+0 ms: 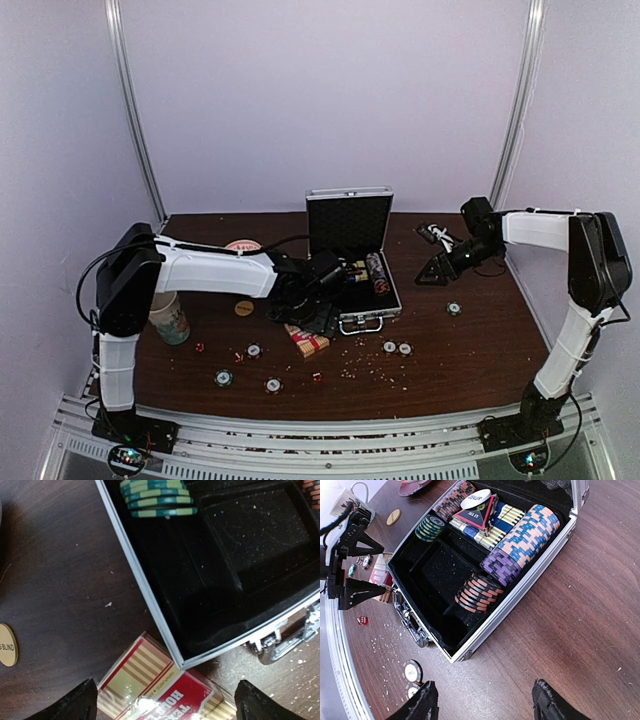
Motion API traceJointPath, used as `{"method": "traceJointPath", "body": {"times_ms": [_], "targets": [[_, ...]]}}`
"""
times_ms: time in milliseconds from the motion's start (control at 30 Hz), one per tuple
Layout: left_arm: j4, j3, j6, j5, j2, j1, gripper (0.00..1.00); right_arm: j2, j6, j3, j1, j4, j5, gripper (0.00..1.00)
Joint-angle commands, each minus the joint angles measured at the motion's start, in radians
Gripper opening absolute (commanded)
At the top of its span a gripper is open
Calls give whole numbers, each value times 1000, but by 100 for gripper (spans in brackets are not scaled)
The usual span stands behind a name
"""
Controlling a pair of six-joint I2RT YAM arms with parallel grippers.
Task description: Pack up texas hold em set
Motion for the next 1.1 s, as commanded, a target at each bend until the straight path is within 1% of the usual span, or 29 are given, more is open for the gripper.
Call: {"method": "traceJointPath", "body": {"times_ms": [0,167,400,533,667,833,1067], "targets": [[-19,17,31,-10,14,-6,98,18,-25,16,1,-16,8,65],[-82,-3,42,-34,-5,-12,98,26,-26,19,1,-21,9,65],[-147,-119,53,-71,-101,-12,98,37,-30,24,9,-30,9,65],[-198,-132,62,-89,-137,-12,98,41,-33,28,15,-36,9,65],[-208,-114,62,-22,-159,-11,98,41,-32,30,22,-38,10,65],[-209,-90,83,58,-142,5,98,39,-34,32,27,-40,13,65],[-238,-57,143,88,-123,59,98,40,-37,31,28,-43,13,65]]}}
